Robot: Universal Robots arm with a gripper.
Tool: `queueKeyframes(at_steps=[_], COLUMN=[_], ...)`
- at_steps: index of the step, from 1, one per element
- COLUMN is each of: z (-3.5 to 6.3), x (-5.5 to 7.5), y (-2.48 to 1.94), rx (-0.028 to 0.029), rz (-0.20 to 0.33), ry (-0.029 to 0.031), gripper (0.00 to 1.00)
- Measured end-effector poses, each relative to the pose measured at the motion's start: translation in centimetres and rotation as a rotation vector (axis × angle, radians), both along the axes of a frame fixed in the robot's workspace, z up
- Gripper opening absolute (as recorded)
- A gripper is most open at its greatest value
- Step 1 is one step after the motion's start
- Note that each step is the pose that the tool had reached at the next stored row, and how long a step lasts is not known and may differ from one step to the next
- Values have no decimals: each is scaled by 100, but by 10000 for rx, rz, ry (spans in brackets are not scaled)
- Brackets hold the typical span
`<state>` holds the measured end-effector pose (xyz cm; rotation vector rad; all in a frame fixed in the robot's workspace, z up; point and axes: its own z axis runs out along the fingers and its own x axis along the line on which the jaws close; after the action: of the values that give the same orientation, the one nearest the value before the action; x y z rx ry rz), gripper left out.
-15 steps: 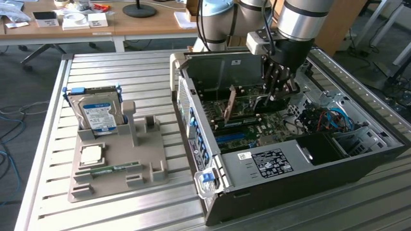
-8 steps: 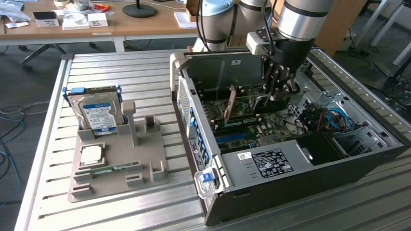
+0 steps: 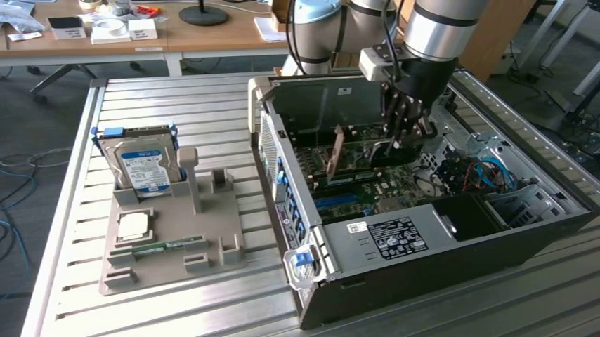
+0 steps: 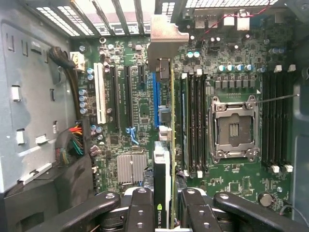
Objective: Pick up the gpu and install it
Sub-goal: 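Insert the gpu into the slot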
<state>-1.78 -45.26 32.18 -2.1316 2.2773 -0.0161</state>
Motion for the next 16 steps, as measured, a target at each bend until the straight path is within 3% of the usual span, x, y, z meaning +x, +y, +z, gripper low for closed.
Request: queueKeyframes(at_steps=[6, 9, 16], z=[-20, -25, -72], x=[0, -4, -27], y=[0, 0, -2], rx=[53, 54, 95], rz=[1, 0, -1], ry=[48, 77, 82], gripper=[27, 27, 27])
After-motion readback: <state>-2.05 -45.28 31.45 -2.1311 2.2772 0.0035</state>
